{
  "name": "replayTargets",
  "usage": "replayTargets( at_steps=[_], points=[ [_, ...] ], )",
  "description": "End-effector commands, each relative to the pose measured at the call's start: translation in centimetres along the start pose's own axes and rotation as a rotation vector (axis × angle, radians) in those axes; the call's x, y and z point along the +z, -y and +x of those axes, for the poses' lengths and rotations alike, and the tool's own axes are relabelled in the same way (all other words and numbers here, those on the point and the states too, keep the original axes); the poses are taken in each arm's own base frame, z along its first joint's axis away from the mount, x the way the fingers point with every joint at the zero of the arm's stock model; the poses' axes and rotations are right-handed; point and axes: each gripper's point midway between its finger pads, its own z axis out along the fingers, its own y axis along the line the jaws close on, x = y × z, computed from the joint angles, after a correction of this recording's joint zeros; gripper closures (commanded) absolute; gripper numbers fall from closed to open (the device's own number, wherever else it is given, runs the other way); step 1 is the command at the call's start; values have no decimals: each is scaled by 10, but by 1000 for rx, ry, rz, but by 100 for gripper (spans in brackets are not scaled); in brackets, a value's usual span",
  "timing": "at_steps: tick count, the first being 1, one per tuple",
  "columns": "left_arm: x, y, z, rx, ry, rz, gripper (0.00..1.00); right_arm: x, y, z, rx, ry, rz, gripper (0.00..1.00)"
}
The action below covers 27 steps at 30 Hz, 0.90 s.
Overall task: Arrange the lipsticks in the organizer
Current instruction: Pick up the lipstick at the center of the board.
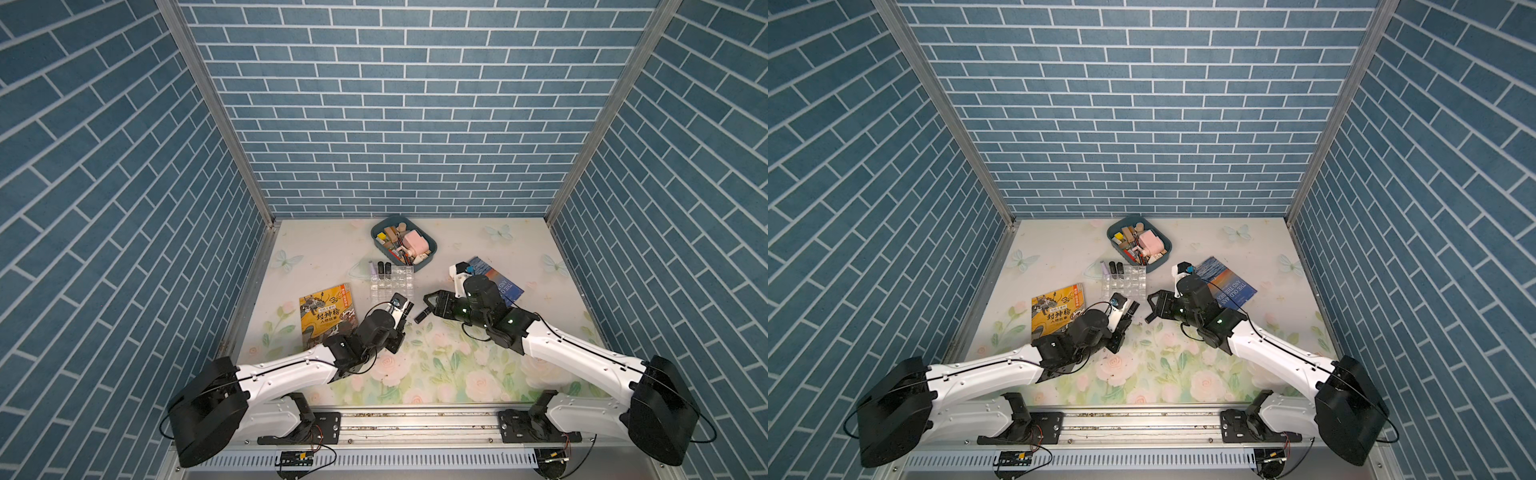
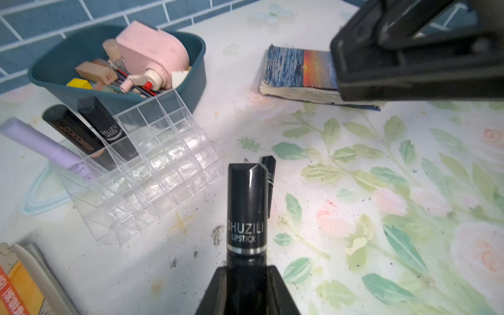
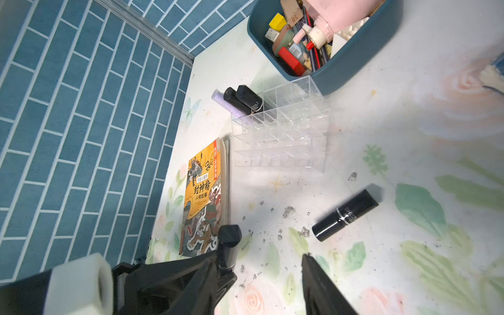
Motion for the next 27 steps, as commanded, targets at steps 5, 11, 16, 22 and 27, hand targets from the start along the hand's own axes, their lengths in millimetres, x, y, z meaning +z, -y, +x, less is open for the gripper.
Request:
replayTargets(
  at_steps=[5, 11, 16, 22, 27],
  points=[
    [-9, 3, -35, -20, 173, 29, 95, 10, -26, 13, -10, -103, -39, 47],
    [-9, 7, -34, -24, 171, 57, 96, 16, -43, 12, -39, -111, -81, 48],
    [-15, 10, -39, -33, 202, 81, 96, 21, -41, 9, -43, -98, -74, 54],
    [-22, 13, -42, -44, 232, 107, 96, 26, -43, 0, -34, -70, -88, 61],
    [-22, 12, -43, -44, 238, 103, 95, 34, -48, 1, -13, -79, -118, 62]
  ],
)
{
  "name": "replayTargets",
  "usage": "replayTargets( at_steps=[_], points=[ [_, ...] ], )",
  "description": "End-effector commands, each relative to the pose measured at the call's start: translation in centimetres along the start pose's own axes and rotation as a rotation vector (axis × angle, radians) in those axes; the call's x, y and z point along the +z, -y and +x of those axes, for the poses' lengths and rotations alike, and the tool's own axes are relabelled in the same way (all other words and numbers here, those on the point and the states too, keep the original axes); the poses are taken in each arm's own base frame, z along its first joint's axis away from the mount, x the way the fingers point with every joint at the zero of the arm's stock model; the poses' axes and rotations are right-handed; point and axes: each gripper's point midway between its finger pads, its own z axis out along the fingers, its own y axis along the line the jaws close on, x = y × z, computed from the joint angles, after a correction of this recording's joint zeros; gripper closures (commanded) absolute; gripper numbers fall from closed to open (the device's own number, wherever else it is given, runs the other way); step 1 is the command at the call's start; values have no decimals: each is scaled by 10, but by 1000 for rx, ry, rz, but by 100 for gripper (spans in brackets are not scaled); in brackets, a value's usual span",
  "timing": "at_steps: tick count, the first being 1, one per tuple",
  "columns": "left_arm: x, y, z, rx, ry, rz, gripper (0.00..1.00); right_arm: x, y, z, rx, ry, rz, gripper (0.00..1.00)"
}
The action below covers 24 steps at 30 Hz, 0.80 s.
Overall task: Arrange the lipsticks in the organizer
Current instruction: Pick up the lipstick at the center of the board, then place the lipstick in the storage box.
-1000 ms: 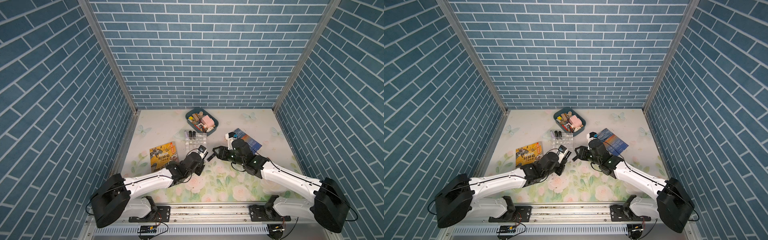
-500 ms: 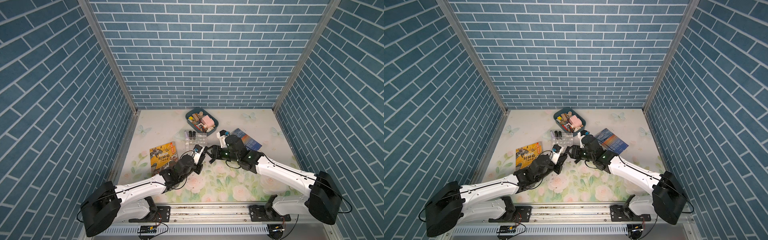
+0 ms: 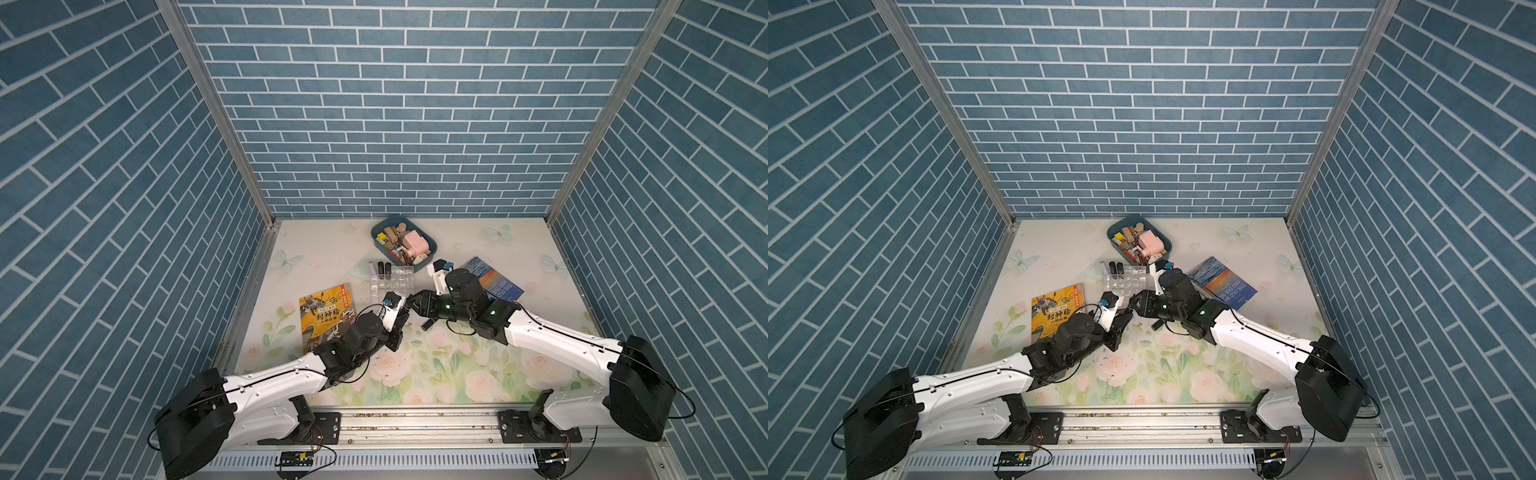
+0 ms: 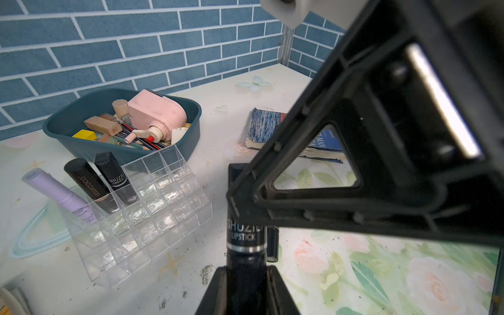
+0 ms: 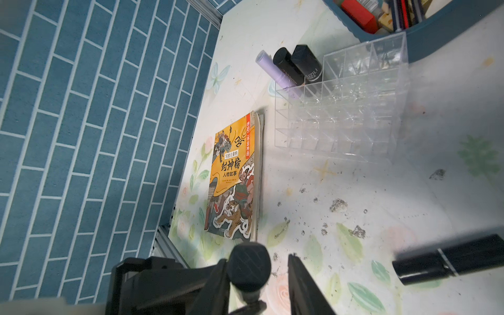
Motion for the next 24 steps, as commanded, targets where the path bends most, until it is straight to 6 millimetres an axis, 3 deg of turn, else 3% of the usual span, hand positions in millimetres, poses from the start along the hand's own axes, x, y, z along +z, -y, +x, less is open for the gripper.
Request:
replayTargets(
  at_steps=[1, 4, 8, 11, 14, 17, 21, 24],
  points=[
    [-3, 3, -15, -6, 60, 21, 95, 6, -9, -13, 18, 29, -32, 62],
    [-2, 3, -16, -1, 58, 19, 94, 10, -9, -13, 27, 22, -39, 64],
    [-4, 1, -20, -4, 66, 8, 87, 11, -8, -15, 31, 38, -41, 77],
    [-8, -10, -22, -30, 45, -62, 59, 8, -3, -28, 37, 86, -40, 84],
    [-18, -38, -33, -74, 15, -211, 47, 3, 11, -52, -1, 182, -26, 90],
    [-32, -82, -37, -158, -20, -374, 40, -4, 17, -84, -188, 360, 27, 93],
    [-45, -141, -24, -301, -74, -533, 40, 3, 18, -106, -488, 489, 149, 95],
    [-47, -161, -14, -392, -96, -549, 40, 17, 13, -115, -628, 538, 198, 97]
  ],
)
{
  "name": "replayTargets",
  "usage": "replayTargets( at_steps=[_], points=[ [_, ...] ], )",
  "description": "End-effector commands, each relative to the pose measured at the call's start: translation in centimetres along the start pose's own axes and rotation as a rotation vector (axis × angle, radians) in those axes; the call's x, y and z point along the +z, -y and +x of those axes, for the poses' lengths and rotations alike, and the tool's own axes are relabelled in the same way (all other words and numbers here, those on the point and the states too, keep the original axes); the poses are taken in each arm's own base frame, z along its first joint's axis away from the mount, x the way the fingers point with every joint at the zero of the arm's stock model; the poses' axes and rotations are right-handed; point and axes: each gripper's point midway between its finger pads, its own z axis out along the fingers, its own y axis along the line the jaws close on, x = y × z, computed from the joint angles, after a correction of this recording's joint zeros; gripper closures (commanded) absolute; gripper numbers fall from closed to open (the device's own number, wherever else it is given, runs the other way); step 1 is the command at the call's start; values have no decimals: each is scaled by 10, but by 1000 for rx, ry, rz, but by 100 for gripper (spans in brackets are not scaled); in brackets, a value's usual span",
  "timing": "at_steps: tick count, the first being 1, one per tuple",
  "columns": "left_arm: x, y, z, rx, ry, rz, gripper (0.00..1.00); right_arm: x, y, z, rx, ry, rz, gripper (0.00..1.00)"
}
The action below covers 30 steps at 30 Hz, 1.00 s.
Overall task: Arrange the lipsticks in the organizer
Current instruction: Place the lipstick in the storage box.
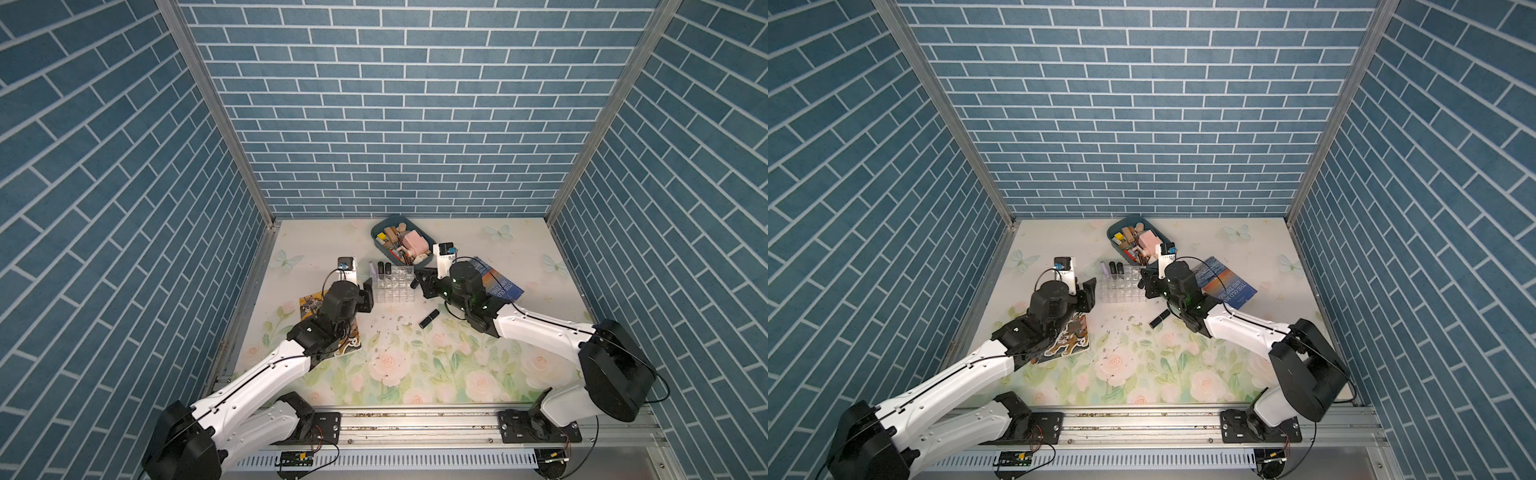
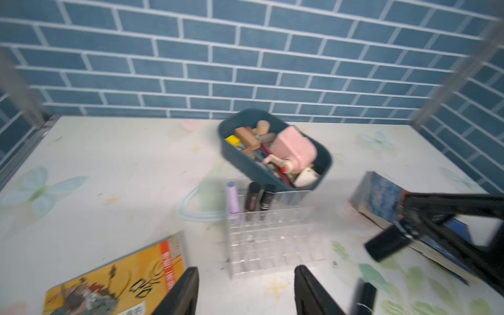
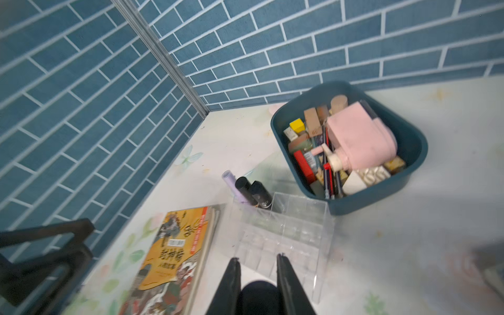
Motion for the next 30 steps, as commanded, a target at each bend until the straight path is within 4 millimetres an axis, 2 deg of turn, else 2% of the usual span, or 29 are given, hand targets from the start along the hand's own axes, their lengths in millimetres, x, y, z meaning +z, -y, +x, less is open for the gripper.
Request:
replayTargets(
  at_steps=[1, 6, 13, 25, 30],
  points=[
    [7, -27, 30, -85, -130, -55, 40, 16, -5, -35, -265, 166, 59, 97],
    [14, -29, 41, -135, -153, -18, 40, 55, -7, -26, -307, 146, 55, 98],
    [15, -30, 52, -129, -177, -9, 41, 89, -1, -13, -303, 115, 69, 99],
    [17, -27, 58, -123, -184, 23, 43, 117, 2, 1, -266, 80, 49, 100],
    [16, -26, 57, -122, -181, 28, 44, 127, 14, 8, -265, 62, 81, 100]
  ],
)
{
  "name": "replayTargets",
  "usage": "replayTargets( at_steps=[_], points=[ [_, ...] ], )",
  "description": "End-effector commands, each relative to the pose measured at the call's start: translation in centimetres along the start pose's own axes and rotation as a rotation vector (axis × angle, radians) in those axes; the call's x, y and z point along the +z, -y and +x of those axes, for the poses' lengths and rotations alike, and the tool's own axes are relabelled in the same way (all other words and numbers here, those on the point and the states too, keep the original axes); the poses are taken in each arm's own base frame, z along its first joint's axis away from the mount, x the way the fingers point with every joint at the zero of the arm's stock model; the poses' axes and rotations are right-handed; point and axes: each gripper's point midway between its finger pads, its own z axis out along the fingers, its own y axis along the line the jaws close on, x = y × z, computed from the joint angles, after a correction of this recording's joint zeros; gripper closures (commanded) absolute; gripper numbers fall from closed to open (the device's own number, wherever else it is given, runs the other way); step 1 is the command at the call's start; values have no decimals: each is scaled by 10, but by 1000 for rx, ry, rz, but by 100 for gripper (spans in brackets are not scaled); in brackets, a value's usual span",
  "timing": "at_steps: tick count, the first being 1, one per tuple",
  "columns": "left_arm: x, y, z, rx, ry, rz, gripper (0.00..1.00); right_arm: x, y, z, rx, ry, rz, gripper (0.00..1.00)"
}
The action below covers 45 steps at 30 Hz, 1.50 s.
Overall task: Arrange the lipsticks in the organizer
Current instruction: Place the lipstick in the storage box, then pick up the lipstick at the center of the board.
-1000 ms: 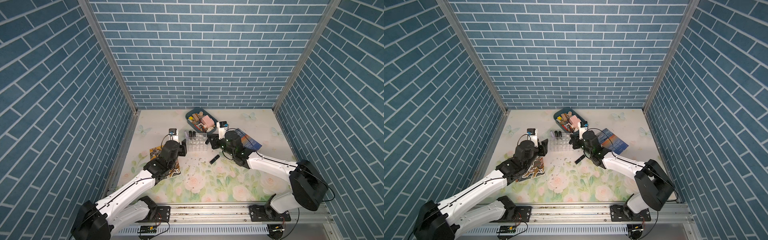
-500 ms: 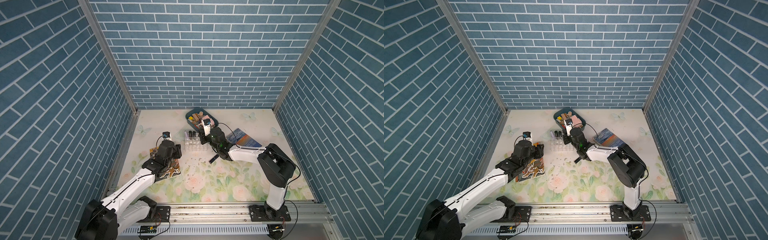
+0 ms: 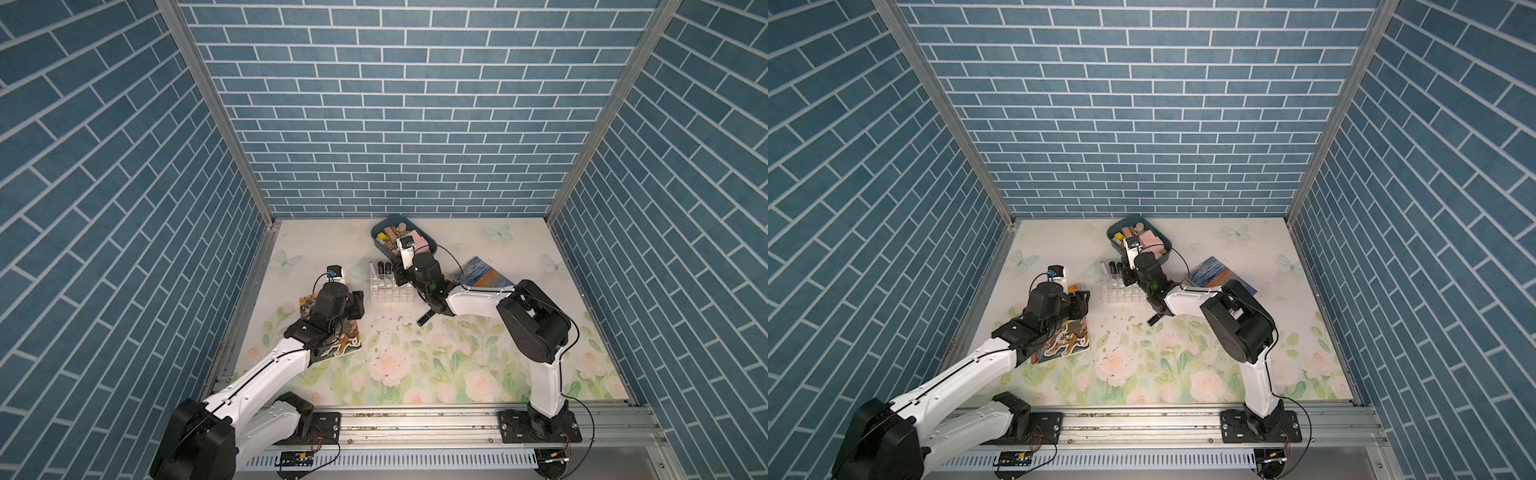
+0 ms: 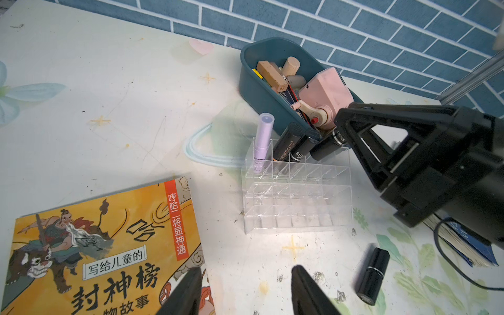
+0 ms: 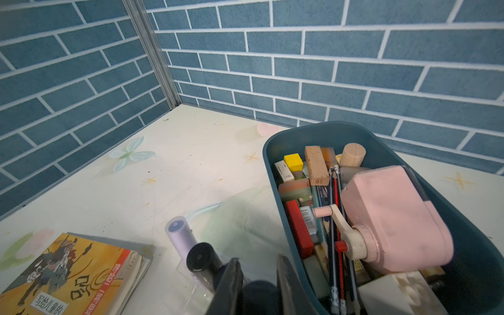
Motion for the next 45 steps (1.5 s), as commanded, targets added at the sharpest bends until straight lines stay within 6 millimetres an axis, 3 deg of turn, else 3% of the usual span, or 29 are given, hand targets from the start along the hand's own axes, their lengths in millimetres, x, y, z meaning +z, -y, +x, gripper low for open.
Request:
replayTargets(
  at_steps=[1, 11, 14, 17, 22, 25, 27, 30, 31, 34, 37, 40, 45],
  points=[
    [0, -2, 1, 3, 4, 2, 44, 9, 9, 1, 7, 6, 24, 100],
    [-1, 2, -1, 2, 8, 21, 44, 11, 15, 25, -30, -50, 68, 99],
    [-2, 8, -4, 1, 23, 57, 43, 12, 11, 25, -35, -61, 70, 83],
    [-7, 15, -9, 9, 43, 89, 40, 5, 4, 9, 14, -39, 43, 70],
    [-16, 29, -9, 40, 54, 124, 38, -30, -1, -39, 103, 47, -2, 63],
    [-14, 49, 7, 114, 13, 138, 44, -61, 13, -52, 189, 86, 1, 62],
    [-8, 70, 26, 170, -40, 174, 45, -81, 30, -50, 271, 85, 13, 62],
    [5, 105, 61, 265, -141, 226, 45, -111, 61, -34, 386, 61, 65, 62],
    [8, 116, 70, 294, -164, 240, 44, -122, 70, -18, 413, 29, 92, 63],
    [21, 138, 100, 376, -247, 247, 41, -151, 81, 8, 445, -21, 141, 63],
    [34, 151, 115, 421, -296, 252, 39, -175, 87, 30, 465, -61, 174, 63],
    [48, 160, 124, 458, -329, 248, 40, -191, 90, 38, 473, -67, 191, 63],
    [70, 168, 141, 519, -391, 240, 46, -208, 99, 30, 442, -33, 231, 63]
  ],
)
